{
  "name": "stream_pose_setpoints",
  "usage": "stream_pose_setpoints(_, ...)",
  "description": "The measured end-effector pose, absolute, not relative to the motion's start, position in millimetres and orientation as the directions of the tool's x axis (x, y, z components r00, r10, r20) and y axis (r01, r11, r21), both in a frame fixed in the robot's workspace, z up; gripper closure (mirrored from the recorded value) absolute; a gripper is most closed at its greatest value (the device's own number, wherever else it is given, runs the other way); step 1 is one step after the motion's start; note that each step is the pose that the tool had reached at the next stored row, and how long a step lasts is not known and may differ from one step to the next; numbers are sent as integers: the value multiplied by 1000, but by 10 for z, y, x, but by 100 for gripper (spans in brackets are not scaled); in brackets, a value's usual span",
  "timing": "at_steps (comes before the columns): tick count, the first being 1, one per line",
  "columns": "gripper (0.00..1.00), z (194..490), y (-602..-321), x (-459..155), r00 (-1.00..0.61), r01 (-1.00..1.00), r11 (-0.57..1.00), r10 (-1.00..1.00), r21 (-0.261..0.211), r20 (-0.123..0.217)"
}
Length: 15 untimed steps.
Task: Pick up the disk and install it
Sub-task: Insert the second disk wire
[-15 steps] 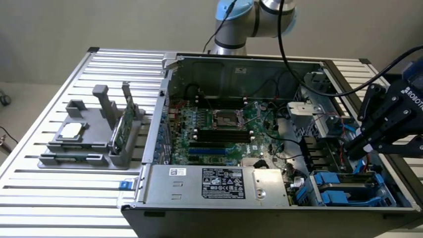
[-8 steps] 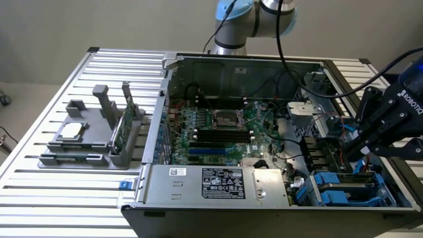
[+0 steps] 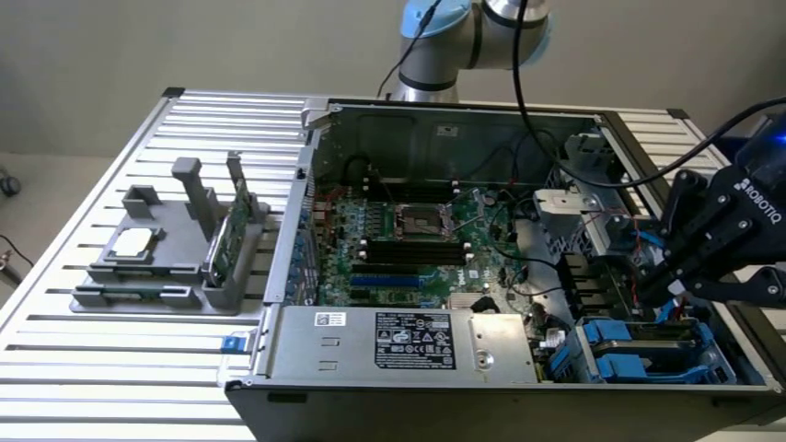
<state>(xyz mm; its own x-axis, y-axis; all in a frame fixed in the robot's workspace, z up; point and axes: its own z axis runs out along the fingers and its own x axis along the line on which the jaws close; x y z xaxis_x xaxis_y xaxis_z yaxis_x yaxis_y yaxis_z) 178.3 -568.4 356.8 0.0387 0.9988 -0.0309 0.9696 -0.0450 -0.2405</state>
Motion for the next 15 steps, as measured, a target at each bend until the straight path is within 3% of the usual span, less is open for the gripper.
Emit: stream_pose_setpoints(15, 84, 3437, -5769, 1827, 24, 970, -31, 999, -240, -31)
